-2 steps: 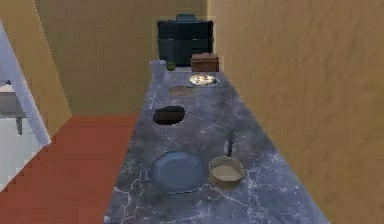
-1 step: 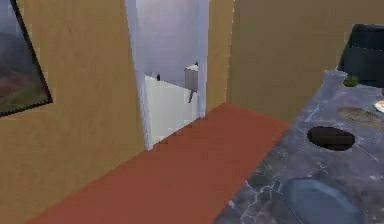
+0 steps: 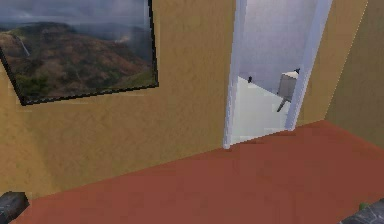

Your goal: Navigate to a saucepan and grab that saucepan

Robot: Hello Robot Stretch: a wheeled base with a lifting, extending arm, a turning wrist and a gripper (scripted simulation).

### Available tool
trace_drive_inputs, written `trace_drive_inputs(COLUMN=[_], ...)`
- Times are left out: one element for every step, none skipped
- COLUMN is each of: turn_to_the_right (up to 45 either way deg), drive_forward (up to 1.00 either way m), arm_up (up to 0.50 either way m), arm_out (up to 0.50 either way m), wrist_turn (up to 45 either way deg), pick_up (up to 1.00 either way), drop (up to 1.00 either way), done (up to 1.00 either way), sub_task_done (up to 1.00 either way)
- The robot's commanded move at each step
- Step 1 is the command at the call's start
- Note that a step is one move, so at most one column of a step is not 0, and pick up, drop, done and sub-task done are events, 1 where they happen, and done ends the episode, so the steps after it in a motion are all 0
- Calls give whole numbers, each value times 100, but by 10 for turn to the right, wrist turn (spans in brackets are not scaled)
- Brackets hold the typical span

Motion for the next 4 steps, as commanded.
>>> trace_drive_inputs(turn_to_the_right=[0,0,0,0], drive_forward=[0,0,0,0], arm_up=[50,38,0,0], arm_out=[0,0,18,0], wrist_turn=[0,0,0,450], pick_up=[0,0,0,0], drop=[0,0,0,0], done=[0,0,0,0], sub_task_done=[0,0,0,0])
